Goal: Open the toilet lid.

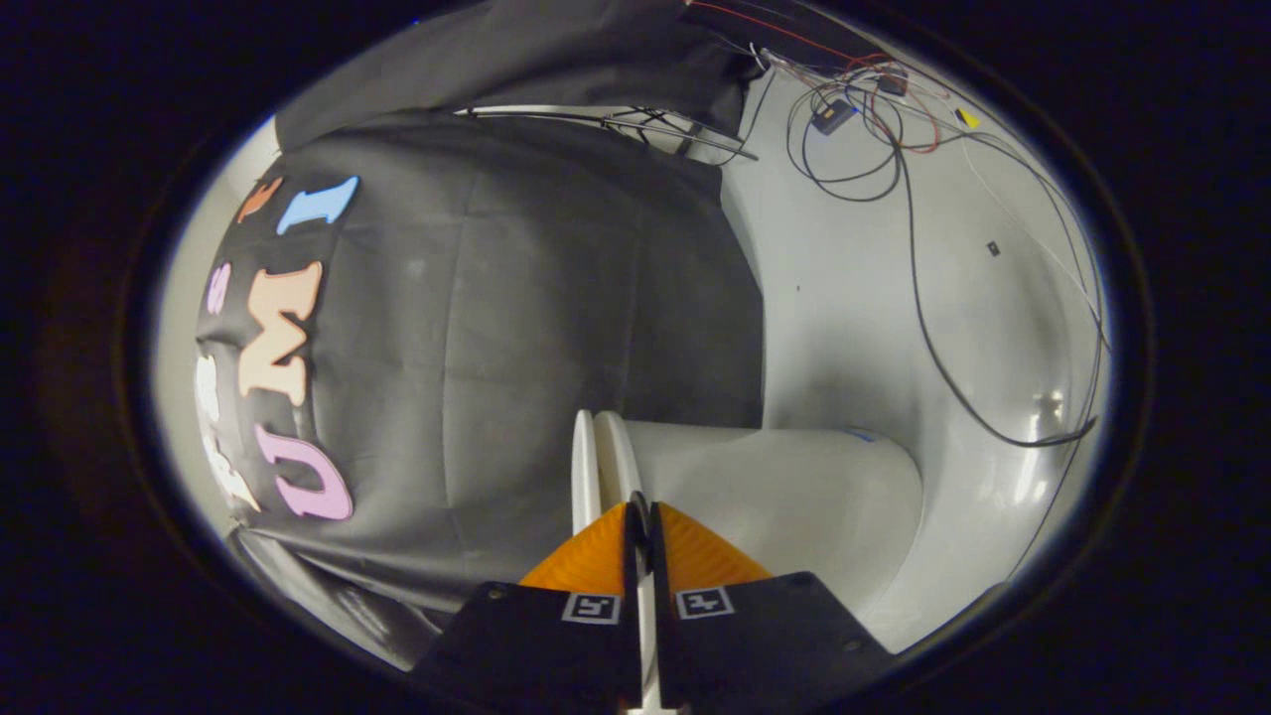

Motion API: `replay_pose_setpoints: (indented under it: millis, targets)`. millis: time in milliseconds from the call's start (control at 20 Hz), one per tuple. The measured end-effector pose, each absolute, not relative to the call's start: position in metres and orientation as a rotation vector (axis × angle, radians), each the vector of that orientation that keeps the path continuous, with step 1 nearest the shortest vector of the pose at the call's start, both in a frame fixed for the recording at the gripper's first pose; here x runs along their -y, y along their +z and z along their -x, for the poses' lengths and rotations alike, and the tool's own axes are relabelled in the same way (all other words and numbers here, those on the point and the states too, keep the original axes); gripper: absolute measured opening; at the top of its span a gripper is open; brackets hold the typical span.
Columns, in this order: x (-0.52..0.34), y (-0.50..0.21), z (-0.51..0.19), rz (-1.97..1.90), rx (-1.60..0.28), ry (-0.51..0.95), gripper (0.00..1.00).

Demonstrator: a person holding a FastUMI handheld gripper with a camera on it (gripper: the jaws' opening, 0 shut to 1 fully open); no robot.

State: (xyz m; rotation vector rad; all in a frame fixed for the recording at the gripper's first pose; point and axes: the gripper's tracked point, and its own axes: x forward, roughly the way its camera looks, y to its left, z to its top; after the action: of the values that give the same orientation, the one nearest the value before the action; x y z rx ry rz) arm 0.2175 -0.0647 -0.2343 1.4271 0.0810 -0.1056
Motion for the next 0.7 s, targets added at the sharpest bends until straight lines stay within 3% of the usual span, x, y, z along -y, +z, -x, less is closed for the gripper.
replay_pose_setpoints:
  millis: [150,700]
  targets:
    - [0.062,-0.231,-0.217,-1.394,-0.078,-0.098,0.01]
    - [0.035,-0.148,-0.21,-1.005,-0.081,-0.093,0.01]
